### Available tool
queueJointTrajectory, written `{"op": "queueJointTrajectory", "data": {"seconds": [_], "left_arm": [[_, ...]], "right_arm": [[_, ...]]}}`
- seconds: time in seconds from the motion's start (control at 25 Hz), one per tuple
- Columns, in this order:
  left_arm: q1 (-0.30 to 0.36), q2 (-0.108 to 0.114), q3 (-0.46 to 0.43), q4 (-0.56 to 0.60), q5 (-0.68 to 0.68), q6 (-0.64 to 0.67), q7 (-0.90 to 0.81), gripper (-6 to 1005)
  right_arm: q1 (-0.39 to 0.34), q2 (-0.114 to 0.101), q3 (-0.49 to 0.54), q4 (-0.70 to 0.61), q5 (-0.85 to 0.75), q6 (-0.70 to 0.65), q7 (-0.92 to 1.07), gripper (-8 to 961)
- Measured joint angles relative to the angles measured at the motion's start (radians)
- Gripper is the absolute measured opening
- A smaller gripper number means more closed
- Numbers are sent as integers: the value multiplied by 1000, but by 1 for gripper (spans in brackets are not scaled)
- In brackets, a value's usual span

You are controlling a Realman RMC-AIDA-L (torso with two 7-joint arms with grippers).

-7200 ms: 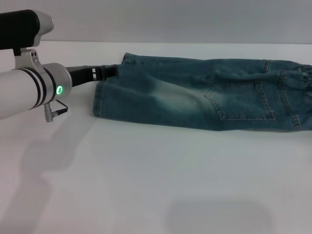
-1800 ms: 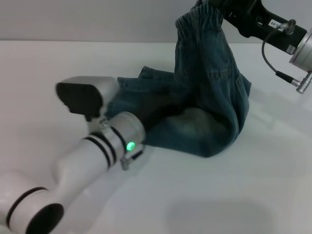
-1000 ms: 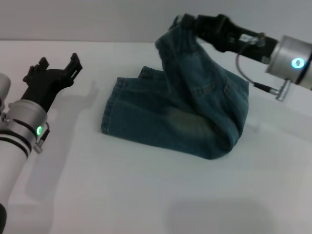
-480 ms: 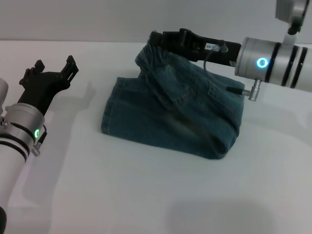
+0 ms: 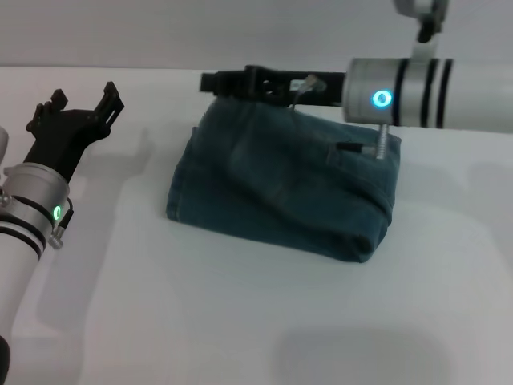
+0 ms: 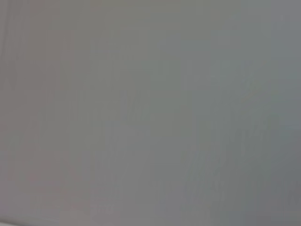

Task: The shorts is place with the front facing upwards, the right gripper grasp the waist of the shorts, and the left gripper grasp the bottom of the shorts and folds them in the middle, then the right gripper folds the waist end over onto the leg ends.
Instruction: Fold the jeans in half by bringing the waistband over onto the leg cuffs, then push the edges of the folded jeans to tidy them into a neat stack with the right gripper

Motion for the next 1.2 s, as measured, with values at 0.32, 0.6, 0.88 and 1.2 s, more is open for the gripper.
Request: {"op": "queueJointTrajectory", "data": {"seconds": [0.32,0.6,0.88,1.2], "left_arm": [[4,2,2,13,0,20,-9,860],[3,2,6,29,3,44,-19,860],[-18,0,57,66,5,84,-32,859],[-27,0,67,77,5,84,-62,859]], "right_arm": [[-12,6,-37,-17,5,64,-104,422],[-104,13,-80,-136,9,604,-343,595],[-132,13,-436,-225,9,1308,-223,568],[-240,13,-1129,-225,-148,1821,263,538]]}}
